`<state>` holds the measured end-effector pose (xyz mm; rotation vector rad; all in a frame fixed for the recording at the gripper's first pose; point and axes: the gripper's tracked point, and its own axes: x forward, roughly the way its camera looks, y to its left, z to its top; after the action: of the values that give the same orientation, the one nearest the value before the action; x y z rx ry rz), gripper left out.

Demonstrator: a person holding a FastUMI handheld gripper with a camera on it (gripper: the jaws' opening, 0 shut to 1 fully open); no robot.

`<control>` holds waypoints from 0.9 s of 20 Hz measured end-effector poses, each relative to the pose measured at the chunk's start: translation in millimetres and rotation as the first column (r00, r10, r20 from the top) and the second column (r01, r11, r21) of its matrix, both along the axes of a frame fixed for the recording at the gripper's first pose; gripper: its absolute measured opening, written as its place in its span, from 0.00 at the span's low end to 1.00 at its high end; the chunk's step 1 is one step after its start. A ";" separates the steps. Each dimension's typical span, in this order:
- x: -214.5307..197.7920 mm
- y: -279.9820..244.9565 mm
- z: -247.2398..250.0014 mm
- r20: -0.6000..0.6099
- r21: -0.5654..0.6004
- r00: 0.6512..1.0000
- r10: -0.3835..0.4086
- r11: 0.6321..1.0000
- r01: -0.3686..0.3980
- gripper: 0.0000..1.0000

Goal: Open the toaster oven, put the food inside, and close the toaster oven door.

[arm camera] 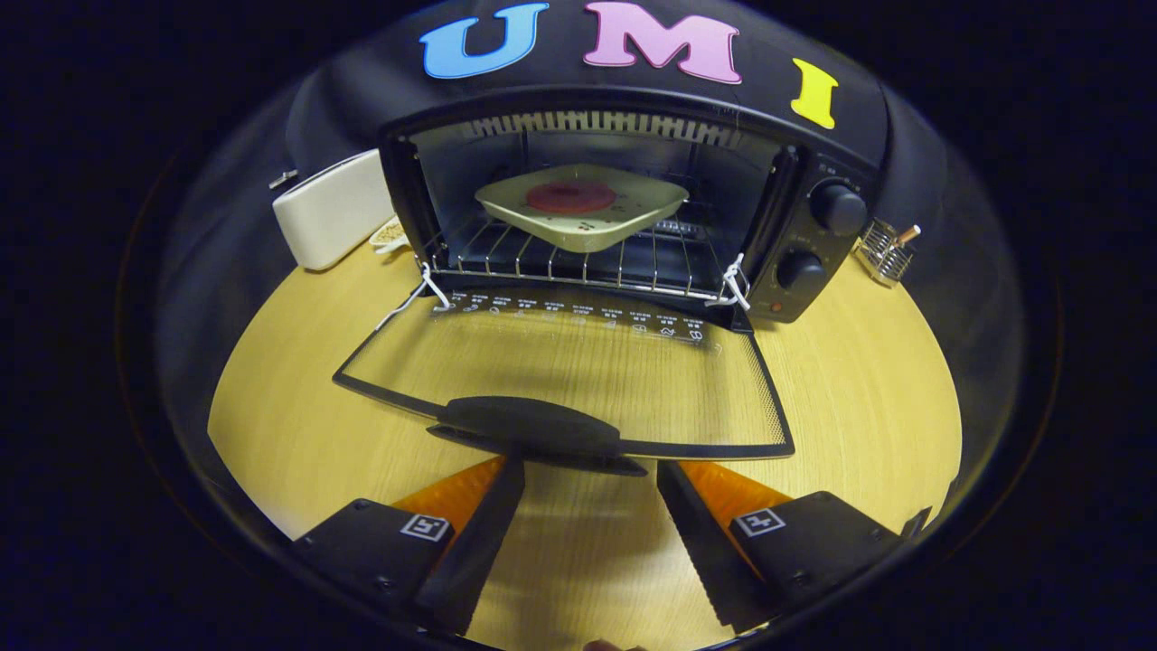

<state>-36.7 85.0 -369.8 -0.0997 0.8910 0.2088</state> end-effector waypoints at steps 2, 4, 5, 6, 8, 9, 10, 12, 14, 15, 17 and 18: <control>5.9 1.8 25.3 0.031 0.033 1.000 0.005 0.999 -0.006 0.97; 26.5 3.4 54.5 0.085 0.062 0.996 0.008 0.998 -0.013 0.97; 35.7 4.0 67.4 0.116 0.073 0.993 0.006 0.997 -0.015 0.97; 47.1 5.3 81.8 0.150 0.086 0.989 0.000 0.996 -0.013 0.97; 71.6 12.7 104.5 0.202 0.123 0.979 -0.016 0.992 -0.009 0.98; 82.8 15.6 114.8 0.222 0.138 0.975 -0.029 0.990 -0.002 0.98; 92.7 18.8 127.6 0.247 0.157 0.968 -0.040 0.988 0.001 0.98; 103.4 19.1 157.5 0.311 0.182 0.949 -0.056 0.983 -0.002 0.98; 102.4 14.4 188.3 0.377 0.198 0.924 -0.066 0.980 -0.011 0.98; 99.1 10.0 203.7 0.410 0.206 0.909 -0.070 0.978 -0.017 0.98; 93.6 -6.5 236.0 0.475 0.204 0.876 -0.086 0.979 -0.015 0.98; 91.3 -16.6 250.6 0.500 0.203 0.861 -0.092 0.979 -0.014 0.98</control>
<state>54.5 68.4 -119.2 0.0520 0.3384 0.2192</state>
